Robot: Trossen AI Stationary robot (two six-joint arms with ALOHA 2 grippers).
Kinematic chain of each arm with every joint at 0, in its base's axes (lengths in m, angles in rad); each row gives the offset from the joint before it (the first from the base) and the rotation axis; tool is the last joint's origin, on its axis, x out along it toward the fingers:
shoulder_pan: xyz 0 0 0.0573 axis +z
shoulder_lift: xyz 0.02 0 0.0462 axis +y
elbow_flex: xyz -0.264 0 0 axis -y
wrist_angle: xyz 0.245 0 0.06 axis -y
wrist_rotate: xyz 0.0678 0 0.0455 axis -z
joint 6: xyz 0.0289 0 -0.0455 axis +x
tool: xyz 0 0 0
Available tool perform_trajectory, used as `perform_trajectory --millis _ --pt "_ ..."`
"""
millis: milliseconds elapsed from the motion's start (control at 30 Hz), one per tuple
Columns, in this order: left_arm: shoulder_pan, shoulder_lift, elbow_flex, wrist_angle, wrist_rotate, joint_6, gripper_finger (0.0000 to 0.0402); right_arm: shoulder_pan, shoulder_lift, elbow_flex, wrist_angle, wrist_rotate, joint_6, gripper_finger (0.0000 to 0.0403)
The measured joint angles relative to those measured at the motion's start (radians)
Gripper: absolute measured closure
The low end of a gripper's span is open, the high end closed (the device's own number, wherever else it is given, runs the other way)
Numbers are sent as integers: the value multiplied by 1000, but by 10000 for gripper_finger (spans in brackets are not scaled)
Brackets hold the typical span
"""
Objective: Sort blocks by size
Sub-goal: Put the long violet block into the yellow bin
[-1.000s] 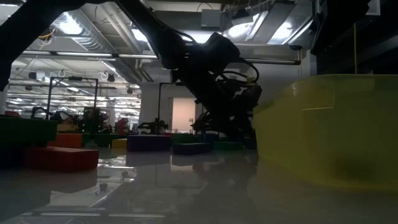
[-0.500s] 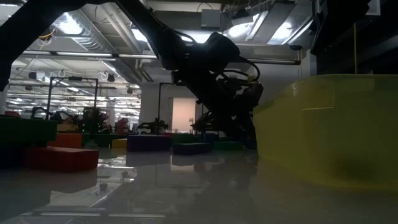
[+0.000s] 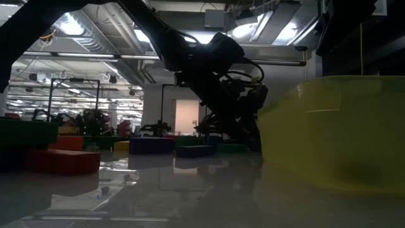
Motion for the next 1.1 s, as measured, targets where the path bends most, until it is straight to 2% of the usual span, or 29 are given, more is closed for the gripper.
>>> perform_trajectory --millis 733,1100 --pt "-4 0 0 3 -13 -2 281 0 0 0 1 0 0 349" --pt "-3 41 2 46 -20 -14 281 0 0 -1 1 0 0 349"
